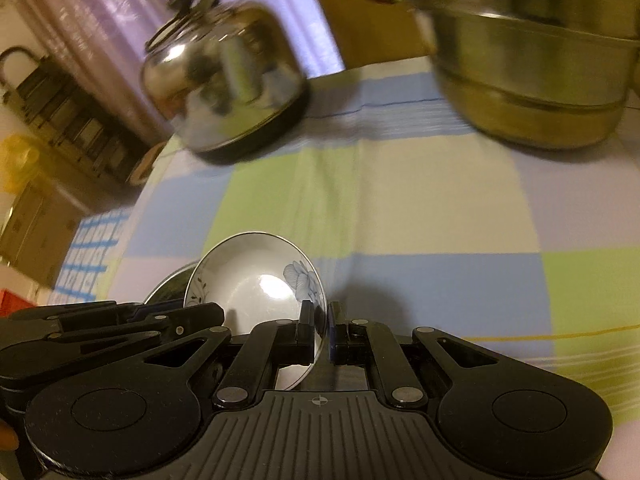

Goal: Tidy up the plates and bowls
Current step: 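Carry the saucer with the left tool and lower it onto the green plate, then open the left tool, release the saucer, and pull back, then reach the left tool to the cream bowl and grasp its rim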

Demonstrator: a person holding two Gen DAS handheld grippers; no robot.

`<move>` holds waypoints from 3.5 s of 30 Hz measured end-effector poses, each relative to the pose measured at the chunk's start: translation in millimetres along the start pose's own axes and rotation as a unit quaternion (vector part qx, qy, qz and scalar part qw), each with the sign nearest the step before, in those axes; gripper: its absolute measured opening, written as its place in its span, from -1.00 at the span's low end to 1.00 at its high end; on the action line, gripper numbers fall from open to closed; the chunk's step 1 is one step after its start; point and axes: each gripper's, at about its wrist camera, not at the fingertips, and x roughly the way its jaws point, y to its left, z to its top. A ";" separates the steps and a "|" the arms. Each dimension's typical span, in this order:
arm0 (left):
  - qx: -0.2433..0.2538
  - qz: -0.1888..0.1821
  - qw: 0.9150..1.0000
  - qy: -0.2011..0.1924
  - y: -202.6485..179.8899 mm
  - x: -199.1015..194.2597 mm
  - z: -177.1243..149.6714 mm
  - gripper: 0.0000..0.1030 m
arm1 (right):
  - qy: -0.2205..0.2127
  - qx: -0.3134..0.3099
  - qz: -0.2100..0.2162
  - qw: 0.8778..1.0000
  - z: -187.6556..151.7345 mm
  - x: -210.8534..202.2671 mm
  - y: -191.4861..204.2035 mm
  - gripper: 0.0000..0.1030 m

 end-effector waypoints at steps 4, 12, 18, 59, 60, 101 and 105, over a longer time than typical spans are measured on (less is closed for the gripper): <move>-0.017 0.014 1.000 0.006 14.2 -5.4 -13.5 -0.73 | 0.021 -0.017 0.010 1.000 -9.1 13.3 17.0 -0.87; -0.046 0.031 0.998 0.021 35.9 -5.3 -31.9 -0.73 | 0.056 -0.026 0.020 0.998 -20.4 39.8 32.0 -0.86; -0.056 0.037 0.997 0.033 42.5 3.6 -38.6 -0.73 | 0.074 -0.028 0.018 0.997 -25.8 52.9 33.7 -0.86; -0.068 0.060 0.996 -0.007 36.7 -40.4 -47.5 -0.27 | 0.006 -0.049 0.025 0.998 -26.2 9.3 47.3 0.01; -0.069 0.062 0.996 -0.010 35.1 -44.9 -48.7 -0.25 | 0.002 -0.049 0.025 0.998 -27.4 3.7 46.5 0.02; -0.057 0.126 0.984 -0.116 -121.3 -239.0 -224.1 0.77 | -0.075 -0.081 0.043 0.993 -190.7 -228.4 -17.9 0.28; -0.056 0.131 0.983 -0.113 -136.2 -247.9 -242.4 0.77 | -0.080 -0.087 0.041 0.992 -206.1 -242.1 -20.4 0.28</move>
